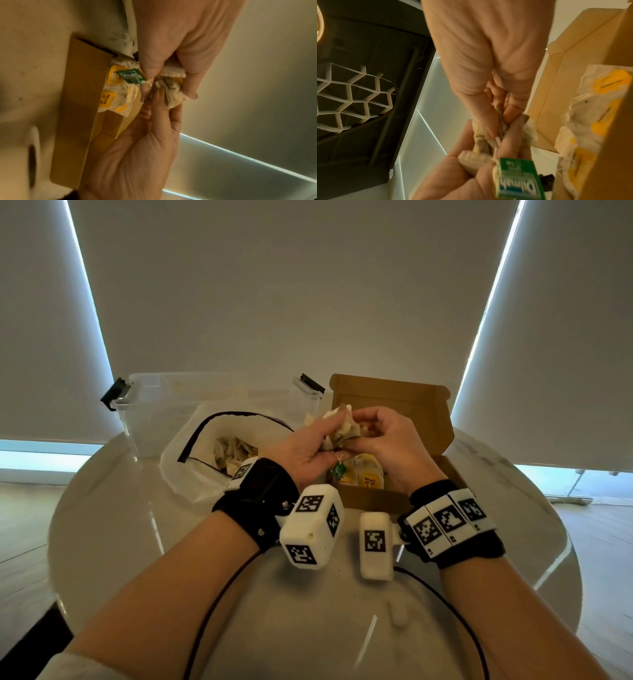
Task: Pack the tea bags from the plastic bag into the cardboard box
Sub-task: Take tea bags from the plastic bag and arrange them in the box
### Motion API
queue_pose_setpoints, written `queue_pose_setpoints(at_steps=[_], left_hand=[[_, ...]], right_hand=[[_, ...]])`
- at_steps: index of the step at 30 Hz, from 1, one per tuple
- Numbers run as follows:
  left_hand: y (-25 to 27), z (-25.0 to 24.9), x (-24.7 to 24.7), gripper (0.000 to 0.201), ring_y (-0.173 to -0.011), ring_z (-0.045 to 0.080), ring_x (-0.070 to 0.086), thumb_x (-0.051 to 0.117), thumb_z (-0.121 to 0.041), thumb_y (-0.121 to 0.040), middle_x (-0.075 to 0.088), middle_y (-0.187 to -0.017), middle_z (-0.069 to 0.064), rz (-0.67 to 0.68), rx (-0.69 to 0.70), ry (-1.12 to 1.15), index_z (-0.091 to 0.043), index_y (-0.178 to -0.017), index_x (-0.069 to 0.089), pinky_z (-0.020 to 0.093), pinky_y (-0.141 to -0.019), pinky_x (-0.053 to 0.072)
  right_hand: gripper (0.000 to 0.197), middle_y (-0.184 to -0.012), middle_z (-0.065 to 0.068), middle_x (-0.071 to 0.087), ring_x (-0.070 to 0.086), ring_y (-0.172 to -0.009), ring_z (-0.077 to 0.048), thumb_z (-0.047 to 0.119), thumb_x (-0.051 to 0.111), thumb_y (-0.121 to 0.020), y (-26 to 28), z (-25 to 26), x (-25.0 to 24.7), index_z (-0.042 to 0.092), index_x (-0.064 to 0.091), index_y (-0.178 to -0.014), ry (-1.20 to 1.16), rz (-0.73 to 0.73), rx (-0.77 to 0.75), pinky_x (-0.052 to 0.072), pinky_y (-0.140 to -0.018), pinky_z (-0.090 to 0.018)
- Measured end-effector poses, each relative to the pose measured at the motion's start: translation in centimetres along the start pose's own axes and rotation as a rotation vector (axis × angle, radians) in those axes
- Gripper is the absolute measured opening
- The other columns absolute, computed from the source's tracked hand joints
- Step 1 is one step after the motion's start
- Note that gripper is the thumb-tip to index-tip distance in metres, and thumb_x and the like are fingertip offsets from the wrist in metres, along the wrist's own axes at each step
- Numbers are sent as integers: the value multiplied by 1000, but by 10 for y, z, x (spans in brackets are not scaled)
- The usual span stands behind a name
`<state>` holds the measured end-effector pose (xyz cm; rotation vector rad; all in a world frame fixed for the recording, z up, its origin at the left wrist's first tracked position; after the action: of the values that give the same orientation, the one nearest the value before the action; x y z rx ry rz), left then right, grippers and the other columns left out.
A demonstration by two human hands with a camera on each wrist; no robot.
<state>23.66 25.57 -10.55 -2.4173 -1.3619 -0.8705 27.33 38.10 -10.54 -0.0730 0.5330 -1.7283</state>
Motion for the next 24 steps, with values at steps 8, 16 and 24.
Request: queue_pose_setpoints(at_steps=[8,16,24], left_hand=[[-2,-10,-14,18,-90,27,58,50,-10,-95,56,-101,14,-146,158,178,-21,-108,54,47,-70,50],[4,-6,-8,22,-61,12,53,60,-39,-89,57,-69,0,-188,136,-326,-18,-91,61,25,-57,45],[-3,6,-25,45,-79,9,52,66,-37,-85,54,-95,-3,-382,148,-1156,-16,-121,51,22,-62,44]], right_hand=[[48,-89,1,57,60,-86,-12,-3,64,-82,-3,-3,-13,18,46,-120,-68,-202,2,54,-82,-30],[70,-111,-2,55,57,-105,-21,-17,55,-80,-7,-10,-17,23,38,-135,-334,-223,179,55,-84,-39],[21,-108,-2,64,60,-100,-15,3,64,-83,-6,-12,-30,22,65,-93,-135,-186,258,53,-80,-30]])
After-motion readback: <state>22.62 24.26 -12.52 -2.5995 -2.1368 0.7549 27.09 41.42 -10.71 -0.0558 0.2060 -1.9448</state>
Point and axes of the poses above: each hand's wrist, its own y-axis away from the middle knuckle, its own x-axis out of the palm, z = x × y, the point moved 1 cm from there along -y, towards the middle knuckle
